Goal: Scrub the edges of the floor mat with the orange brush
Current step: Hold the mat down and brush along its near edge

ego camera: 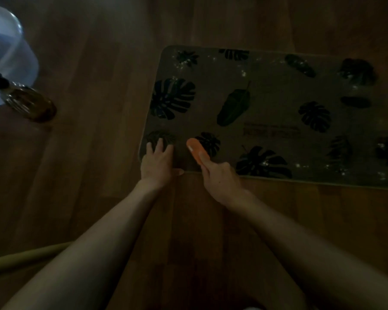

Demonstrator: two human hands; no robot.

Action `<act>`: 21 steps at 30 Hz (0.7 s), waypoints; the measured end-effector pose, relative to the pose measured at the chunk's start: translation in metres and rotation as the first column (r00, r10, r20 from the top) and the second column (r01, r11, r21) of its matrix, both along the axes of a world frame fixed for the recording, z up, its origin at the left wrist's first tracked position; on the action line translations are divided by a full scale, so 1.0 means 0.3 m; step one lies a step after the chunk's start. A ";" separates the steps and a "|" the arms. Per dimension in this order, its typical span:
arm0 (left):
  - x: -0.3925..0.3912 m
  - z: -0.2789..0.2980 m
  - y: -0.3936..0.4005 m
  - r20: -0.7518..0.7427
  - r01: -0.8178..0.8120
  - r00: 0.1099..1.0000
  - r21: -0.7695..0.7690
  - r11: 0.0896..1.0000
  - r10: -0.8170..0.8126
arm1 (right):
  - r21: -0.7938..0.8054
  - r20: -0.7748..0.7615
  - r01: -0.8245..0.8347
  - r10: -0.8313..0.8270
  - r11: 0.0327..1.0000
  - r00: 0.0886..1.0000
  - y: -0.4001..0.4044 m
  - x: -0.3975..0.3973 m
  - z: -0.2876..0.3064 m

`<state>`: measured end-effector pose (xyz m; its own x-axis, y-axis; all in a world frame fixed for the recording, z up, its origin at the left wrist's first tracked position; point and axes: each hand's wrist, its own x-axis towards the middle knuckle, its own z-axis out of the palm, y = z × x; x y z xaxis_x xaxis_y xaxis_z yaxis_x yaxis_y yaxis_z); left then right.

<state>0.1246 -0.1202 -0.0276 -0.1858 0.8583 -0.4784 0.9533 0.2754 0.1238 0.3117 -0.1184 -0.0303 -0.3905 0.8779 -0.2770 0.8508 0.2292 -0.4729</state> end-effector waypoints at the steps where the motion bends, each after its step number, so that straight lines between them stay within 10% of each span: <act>1: -0.002 -0.008 0.000 0.001 -0.006 1.000 0.000 1.000 0.006 | 0.002 0.029 -0.006 0.006 1.000 1.000 0.037 -0.022 0.001; 21: 0.119 0.037 0.068 0.061 -0.004 0.998 -0.112 0.994 0.011 | -0.036 0.094 0.003 0.000 0.999 0.996 -0.071 0.005 0.039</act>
<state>0.1602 -0.0998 -0.0165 -0.1594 0.7974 -0.5820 0.9427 0.2979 0.1499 0.3131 -0.1398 -0.0186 -0.3599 0.8673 -0.3440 0.8921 0.2120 -0.3989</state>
